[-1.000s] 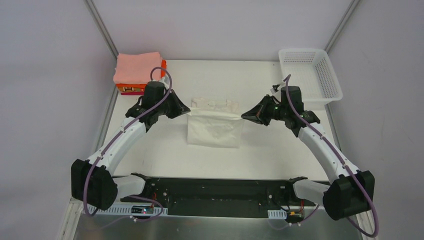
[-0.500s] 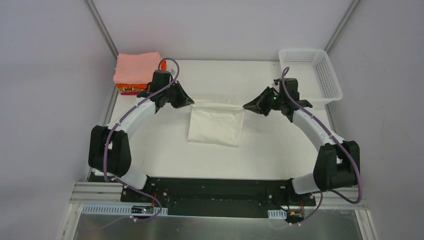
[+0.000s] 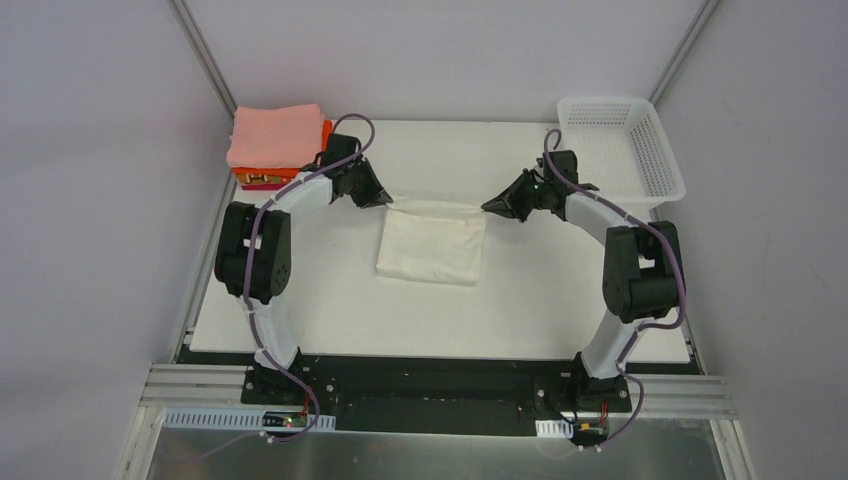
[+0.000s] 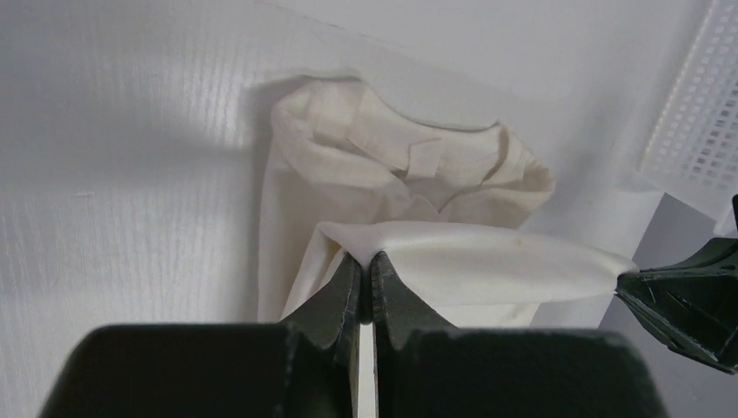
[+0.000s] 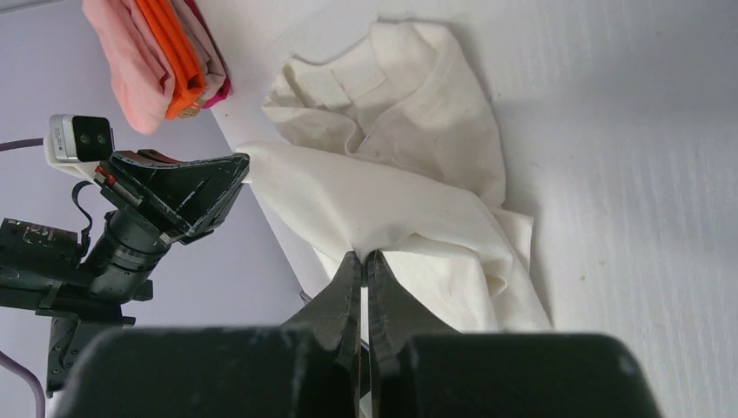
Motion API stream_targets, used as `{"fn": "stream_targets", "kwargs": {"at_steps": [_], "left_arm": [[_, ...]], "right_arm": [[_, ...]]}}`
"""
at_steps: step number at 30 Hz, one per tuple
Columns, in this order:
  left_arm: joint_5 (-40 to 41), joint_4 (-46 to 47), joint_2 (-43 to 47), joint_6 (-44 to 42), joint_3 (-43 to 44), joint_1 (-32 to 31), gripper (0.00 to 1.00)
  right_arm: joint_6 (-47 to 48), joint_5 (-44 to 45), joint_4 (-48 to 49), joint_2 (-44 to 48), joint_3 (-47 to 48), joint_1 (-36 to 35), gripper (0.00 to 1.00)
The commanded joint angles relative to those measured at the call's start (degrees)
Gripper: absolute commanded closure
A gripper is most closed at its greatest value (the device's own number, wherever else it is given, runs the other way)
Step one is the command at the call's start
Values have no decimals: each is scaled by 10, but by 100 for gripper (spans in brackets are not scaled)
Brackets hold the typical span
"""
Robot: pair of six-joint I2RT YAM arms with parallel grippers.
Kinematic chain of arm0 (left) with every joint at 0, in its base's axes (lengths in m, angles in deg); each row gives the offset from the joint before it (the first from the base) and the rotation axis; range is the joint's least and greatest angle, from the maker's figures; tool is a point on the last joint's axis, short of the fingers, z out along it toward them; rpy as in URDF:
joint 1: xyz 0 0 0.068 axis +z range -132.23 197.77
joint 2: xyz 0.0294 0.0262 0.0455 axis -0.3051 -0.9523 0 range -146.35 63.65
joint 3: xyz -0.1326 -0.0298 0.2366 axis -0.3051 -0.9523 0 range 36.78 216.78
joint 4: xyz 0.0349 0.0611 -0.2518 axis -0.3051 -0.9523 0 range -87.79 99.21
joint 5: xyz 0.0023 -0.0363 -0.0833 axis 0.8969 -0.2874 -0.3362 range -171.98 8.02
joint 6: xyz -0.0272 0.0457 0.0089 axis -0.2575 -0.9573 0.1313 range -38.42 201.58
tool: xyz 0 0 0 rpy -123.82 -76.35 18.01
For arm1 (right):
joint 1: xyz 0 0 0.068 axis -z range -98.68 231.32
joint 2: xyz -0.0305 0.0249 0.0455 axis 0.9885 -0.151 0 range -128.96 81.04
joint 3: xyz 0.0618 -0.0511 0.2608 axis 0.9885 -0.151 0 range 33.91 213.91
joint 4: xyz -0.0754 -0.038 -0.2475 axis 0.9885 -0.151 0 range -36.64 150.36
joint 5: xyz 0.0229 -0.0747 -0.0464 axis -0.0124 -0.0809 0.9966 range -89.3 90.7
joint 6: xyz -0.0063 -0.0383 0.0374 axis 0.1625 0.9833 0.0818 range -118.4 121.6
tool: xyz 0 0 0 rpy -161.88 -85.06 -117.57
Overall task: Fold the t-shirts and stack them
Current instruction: Fold the long partially folded tshirt into a neat square, then smooth out wrinkles on the folded tshirt
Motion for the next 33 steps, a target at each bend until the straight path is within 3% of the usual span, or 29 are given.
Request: {"fn": "stream_targets", "kwargs": {"at_steps": [1,8,10,11,13,18,19,25,33], "left_arm": [[41,6,-31,-16,39,16,100],[61,5,-60,-12,51,20,100],[59,5,-64,-11,54,21,91],[58,5,-65,-12,56,21,81],[52,4,-62,-16,61,22,63],[47,0,-3,-16,51,22,7],[48,0,15,-12,44,21,2],[14,1,61,-23,38,-28,1],[-44,-5,-46,-10,101,-38,1]], "right_arm": [[10,23,28,-32,47,11,100],[11,31,34,-98,81,11,100],[12,36,34,-109,91,11,100],[12,39,32,-113,94,12,97],[15,43,23,-116,107,13,78],[30,86,-43,-81,135,13,5],[27,98,-48,-65,129,12,1],[34,122,-41,10,82,-22,0],[-11,62,17,-76,132,-42,0]]}}
